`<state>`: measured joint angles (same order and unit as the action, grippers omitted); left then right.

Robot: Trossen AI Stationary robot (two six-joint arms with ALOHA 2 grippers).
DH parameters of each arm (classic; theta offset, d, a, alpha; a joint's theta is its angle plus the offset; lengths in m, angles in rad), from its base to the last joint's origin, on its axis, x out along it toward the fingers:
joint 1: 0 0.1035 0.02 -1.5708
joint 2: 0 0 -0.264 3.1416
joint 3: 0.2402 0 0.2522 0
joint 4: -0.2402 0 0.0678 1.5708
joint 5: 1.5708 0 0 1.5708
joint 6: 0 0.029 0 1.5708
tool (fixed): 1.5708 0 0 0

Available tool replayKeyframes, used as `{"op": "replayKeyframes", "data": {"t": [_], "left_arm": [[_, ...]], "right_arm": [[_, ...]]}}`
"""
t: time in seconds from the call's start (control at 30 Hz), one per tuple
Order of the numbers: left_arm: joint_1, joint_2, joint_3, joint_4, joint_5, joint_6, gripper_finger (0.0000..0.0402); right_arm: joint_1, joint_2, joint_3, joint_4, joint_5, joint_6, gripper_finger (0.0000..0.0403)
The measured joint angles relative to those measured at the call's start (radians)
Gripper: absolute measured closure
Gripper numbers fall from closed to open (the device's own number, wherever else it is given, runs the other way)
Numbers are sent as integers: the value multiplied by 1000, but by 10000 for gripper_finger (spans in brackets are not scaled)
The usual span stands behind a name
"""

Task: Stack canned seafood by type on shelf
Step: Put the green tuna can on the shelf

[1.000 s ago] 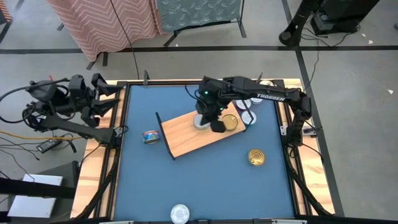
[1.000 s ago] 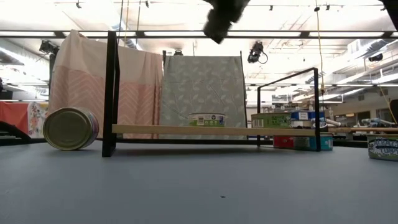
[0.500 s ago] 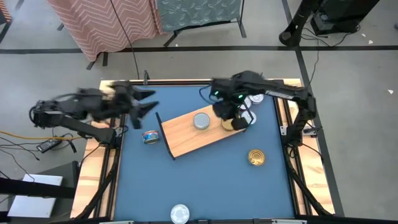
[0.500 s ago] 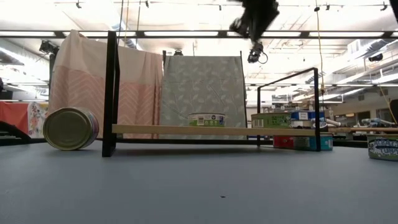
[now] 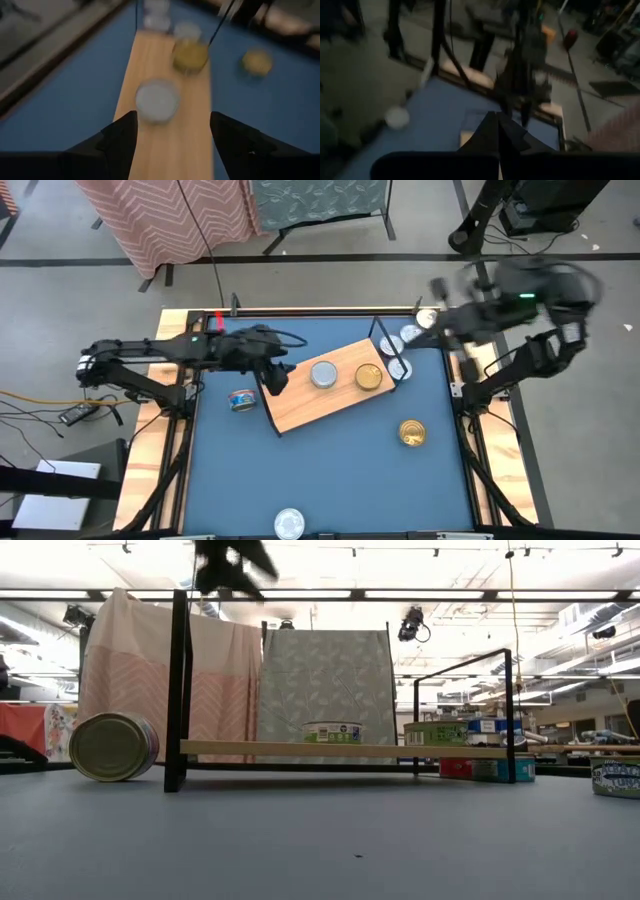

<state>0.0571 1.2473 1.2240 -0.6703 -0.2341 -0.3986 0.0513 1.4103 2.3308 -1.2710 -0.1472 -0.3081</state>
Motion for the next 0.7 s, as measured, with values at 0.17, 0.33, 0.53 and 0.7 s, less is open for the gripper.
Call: {"op": "replayKeyframes", "data": {"t": [0.17,0.33,0.53,0.7], "left_arm": [[82,60,2,-49,118,72,149],[128,145,2,-73,177,149,149],[145,294,2,-81,265,211,149],[146,380,2,-71,273,237,149]], "right_arm": [[90,-69,1,26,119,119,400],[148,-101,0,52,183,180,397],[179,-102,0,65,237,182,397],[179,-100,-10,66,243,185,397]]}}
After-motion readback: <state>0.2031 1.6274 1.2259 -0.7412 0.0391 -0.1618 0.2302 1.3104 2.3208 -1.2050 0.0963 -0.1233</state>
